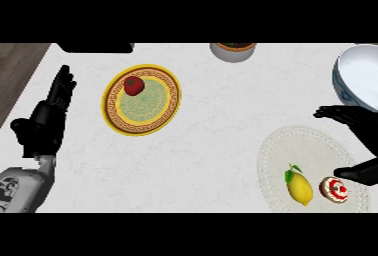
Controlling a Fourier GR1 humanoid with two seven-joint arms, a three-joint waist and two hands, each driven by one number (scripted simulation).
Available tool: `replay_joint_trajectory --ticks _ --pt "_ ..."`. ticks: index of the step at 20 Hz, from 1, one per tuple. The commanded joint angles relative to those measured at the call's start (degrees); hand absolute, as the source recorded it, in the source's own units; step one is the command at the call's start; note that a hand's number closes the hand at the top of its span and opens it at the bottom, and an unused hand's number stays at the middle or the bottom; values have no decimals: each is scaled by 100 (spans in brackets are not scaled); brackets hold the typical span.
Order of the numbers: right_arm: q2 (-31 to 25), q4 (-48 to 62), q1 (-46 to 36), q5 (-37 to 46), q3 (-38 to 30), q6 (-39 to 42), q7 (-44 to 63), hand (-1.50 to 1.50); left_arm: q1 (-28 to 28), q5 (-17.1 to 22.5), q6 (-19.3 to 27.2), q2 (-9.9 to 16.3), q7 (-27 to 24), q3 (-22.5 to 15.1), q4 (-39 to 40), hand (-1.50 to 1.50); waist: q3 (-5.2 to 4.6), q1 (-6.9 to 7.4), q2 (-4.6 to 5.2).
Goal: Pick the lemon from the placemat and place it in the bowl
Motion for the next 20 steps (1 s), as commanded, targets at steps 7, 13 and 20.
replay_joint_trajectory --ticks 7,13,20 --pt "-1252 357 -623 2206 481 698 -1785 -150 -90 -239 58 -98 347 -244 -133 0 -37 76 -40" --pt "-1467 -15 -897 3584 1434 -146 -1856 -150 -38 -417 121 -56 505 -260 -269 0 -53 42 -79" --pt "-1378 -95 -1117 4327 2203 -357 -1914 -150 -83 -508 89 -127 763 -207 -385 0 -60 -43 -90"
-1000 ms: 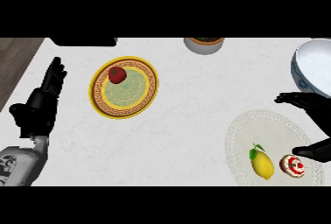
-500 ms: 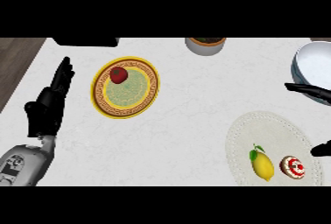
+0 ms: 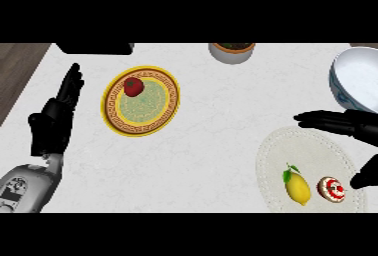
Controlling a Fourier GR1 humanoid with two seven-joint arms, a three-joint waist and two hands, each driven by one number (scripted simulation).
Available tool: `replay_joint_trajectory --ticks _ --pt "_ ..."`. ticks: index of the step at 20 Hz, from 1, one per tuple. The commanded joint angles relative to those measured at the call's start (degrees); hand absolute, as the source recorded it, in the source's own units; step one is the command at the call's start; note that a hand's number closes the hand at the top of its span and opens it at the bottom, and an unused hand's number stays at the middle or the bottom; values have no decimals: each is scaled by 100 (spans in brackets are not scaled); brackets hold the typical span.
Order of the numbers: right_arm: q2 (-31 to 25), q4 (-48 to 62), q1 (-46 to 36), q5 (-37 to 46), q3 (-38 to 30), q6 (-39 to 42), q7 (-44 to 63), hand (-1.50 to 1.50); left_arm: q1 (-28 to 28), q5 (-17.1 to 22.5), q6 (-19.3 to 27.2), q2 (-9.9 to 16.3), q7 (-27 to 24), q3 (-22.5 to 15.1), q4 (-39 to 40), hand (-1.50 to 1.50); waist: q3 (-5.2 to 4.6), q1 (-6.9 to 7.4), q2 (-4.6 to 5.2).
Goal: Pick the lemon from the placemat and place it in the bowl
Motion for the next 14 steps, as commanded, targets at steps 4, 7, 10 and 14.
replay_joint_trajectory --ticks 4,7,10,14 --pt "-5 -442 -122 649 693 600 -260 -150 332 -49 -124 -57 -201 110 -10 0 -10 -97 -28" --pt "251 -25 -563 1142 921 580 -83 -150 54 -202 9 -290 -148 106 184 0 -8 -54 -5" --pt "254 -97 -312 1494 989 393 -16 -150 280 -112 -273 -165 -123 247 7 0 -7 -94 -22" --pt "747 -380 189 2083 1230 -87 833 -150 318 -355 -156 -394 -262 226 72 0 -7 -133 -28"
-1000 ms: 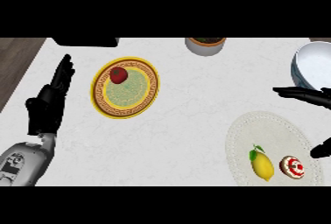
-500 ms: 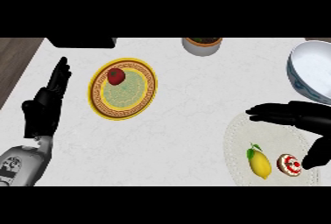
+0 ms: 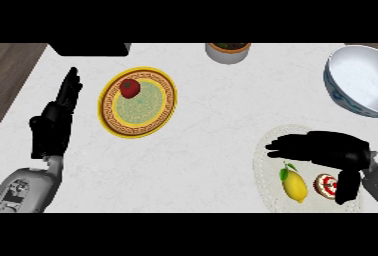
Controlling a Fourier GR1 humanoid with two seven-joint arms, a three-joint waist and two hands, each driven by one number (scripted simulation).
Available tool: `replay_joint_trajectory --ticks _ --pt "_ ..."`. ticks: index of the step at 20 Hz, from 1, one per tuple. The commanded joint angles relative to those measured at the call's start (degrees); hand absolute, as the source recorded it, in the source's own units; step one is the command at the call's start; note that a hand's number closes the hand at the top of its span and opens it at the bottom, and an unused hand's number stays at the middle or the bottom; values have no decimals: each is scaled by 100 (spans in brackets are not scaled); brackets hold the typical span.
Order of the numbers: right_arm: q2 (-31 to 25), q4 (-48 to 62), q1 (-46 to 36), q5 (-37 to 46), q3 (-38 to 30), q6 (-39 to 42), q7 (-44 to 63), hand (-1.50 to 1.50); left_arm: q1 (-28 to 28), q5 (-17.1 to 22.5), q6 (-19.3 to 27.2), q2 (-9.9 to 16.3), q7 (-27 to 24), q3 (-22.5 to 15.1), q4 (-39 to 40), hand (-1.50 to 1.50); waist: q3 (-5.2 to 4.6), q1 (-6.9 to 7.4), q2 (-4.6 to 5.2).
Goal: Pick the lemon from the placemat and place it in the bowl
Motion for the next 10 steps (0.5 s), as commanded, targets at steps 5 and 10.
replay_joint_trajectory --ticks 5,10 --pt "615 655 -6 885 -309 263 -280 -150 153 -290 -250 -131 316 194 -331 0 2 -4 -2" --pt "1258 1560 -148 1428 -287 -90 -475 -150 25 -374 -290 -269 454 357 -444 0 4 21 11"
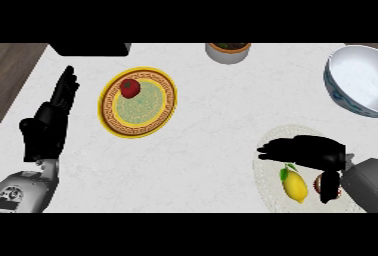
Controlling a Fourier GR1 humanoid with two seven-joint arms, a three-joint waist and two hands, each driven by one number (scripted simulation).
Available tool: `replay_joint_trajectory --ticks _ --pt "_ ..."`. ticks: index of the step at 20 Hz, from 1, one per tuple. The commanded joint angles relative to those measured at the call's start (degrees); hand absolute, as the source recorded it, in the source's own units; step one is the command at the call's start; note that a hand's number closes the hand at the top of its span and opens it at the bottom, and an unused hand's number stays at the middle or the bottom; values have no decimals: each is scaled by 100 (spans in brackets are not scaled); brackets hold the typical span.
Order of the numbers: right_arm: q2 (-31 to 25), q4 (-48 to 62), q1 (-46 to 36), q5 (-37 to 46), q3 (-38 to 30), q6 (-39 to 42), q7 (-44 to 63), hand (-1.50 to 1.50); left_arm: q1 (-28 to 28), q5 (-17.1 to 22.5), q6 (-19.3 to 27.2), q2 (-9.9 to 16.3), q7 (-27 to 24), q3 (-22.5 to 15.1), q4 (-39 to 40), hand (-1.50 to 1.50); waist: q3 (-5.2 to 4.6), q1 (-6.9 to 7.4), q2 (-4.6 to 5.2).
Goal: Pick the lemon from the placemat and place it in the bowl
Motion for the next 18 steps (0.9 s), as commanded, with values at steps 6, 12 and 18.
replay_joint_trajectory --ticks 6,12,18 --pt "858 1102 -80 882 -196 -239 -534 -150 -74 15 -540 -56 -237 546 223 0 0 3 8" --pt "746 922 -27 1405 -120 -712 -1001 150 100 -360 -300 -364 266 290 -359 0 1 9 -4" --pt "1243 1168 215 1684 -279 -1048 -1086 150 -247 -420 -549 -471 -12 499 272 0 -1 -28 2"
